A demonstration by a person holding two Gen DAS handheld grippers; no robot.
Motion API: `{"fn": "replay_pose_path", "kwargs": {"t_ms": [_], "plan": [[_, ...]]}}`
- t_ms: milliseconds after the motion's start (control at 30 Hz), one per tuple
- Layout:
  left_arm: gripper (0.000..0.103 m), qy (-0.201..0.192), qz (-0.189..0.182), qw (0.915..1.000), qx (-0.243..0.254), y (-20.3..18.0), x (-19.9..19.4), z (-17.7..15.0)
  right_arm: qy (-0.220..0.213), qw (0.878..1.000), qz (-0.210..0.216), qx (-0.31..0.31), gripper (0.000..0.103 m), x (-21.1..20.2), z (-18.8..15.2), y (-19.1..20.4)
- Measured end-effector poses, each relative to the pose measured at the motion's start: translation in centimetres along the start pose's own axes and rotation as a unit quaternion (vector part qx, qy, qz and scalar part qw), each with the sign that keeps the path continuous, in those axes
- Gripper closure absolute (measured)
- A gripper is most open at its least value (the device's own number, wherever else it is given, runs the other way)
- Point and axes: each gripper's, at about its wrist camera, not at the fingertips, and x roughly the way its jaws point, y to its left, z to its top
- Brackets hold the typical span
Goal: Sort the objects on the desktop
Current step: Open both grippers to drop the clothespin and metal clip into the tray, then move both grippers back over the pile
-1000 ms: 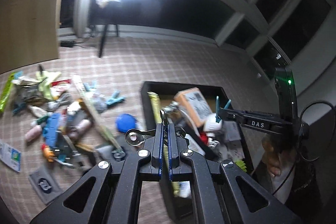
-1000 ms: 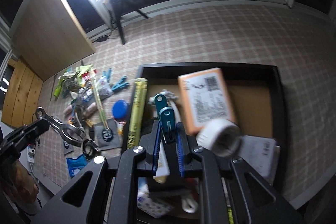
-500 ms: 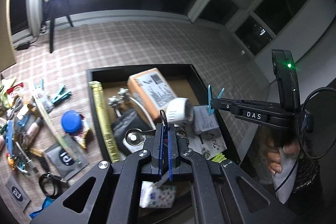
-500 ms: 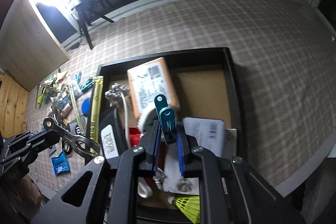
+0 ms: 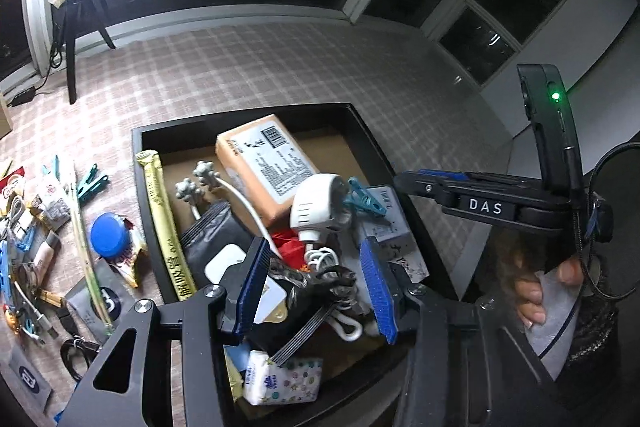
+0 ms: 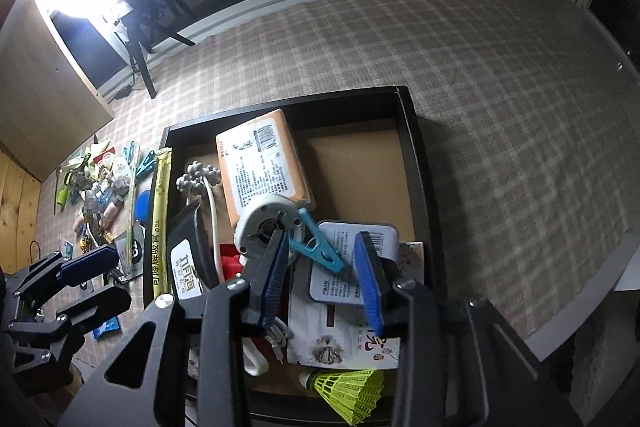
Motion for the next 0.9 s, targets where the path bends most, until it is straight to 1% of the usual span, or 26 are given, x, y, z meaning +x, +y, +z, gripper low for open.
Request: {"fn": "replay_pose_path", "kwargs": {"t_ms": [100,267,433,533,700,767,900], "plan": [[0.059,-0.003,0.010,0.9999,-0.005,0.8,-0.3,-0.2,0.001,1.000,0.005,-0.003,0.069,0.2,-0.1,0.7],[0.059,-0.006,0.032,0.9993,-0.021,3.1,-1.3,-1.1,0.002,1.000,0.017,-0.018,0.069,0.6,-0.2,3.2],[0.059,-0.010,0.066,0.9966,-0.049,7.5,-3.4,-3.0,0.003,0.998,0.031,-0.049,0.069,1.2,-0.4,7.3],[0.058,-0.012,0.096,0.9925,-0.075,10.9,-4.9,-4.4,0.006,0.997,0.039,-0.070,0.069,1.7,-0.7,10.3],[0.057,-0.011,0.143,0.9814,-0.127,17.2,-7.7,-7.7,0.017,0.993,0.053,-0.104,0.069,3.0,-1.3,15.3],[0.057,-0.010,0.161,0.9747,-0.154,20.0,-8.9,-9.3,0.024,0.991,0.059,-0.114,0.069,3.7,-1.7,17.2],[0.052,-0.010,0.192,0.9563,-0.220,26.3,-11.6,-12.5,0.038,0.988,0.070,-0.129,0.069,5.2,-2.1,20.9]]}}
